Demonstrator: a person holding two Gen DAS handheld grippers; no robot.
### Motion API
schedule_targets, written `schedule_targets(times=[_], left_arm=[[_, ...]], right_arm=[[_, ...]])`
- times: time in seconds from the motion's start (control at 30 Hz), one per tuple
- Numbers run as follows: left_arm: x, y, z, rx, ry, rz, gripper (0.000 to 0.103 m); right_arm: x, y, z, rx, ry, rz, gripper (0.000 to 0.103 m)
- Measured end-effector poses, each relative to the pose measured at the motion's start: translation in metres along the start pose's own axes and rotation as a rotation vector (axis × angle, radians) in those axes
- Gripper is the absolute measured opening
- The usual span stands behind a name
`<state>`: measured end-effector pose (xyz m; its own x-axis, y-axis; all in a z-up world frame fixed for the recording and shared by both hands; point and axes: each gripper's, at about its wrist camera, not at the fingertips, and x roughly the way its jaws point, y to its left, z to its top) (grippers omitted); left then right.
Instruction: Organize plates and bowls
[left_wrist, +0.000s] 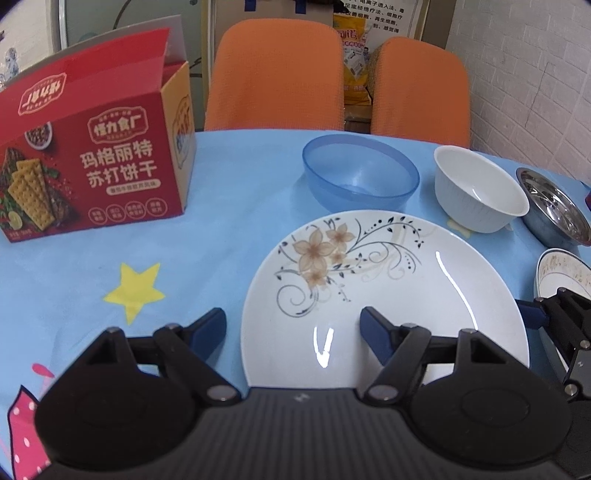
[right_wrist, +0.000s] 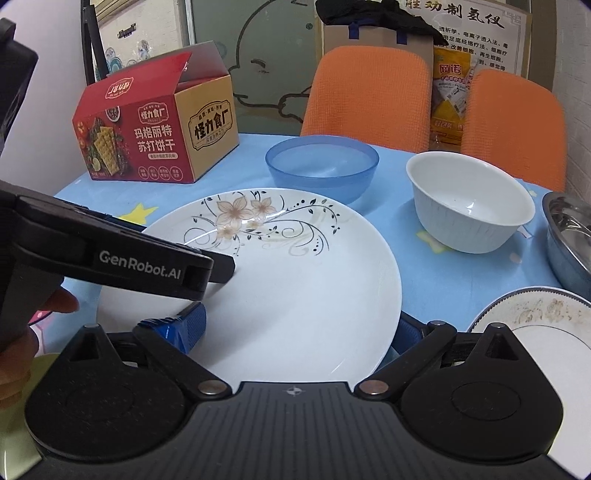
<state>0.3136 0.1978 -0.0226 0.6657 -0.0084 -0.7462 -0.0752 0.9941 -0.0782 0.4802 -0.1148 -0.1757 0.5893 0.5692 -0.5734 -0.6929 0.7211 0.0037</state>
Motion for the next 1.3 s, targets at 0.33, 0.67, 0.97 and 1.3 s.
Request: schedule_targets(times=[0.33, 0.67, 0.97, 1.3], left_arm=[[0.002, 0.001, -0.002, -0.014, -0.012, -0.029, 0.073], [-0.001, -0.007, -0.004, -0.009, -0.033, -0.021, 0.067], [-0.018, -0.009, 0.013, -0.009, -0.052, -0.026, 0.066], [-0.086, -0.017, -0.005, 0.022, -0.11, 0.0, 0.066]], right_arm=[[0.003, -0.001, 0.0, -0.009, -0.027, 0.004, 0.09], [0.001, -0.002, -0.001, -0.014, -0.039, 0.005, 0.086], [-0.016, -0.003, 0.009, 0.054, -0.075, -0.001, 0.086], [-0.068, 0.02, 0.007, 0.037, -0.132, 0.003, 0.086]])
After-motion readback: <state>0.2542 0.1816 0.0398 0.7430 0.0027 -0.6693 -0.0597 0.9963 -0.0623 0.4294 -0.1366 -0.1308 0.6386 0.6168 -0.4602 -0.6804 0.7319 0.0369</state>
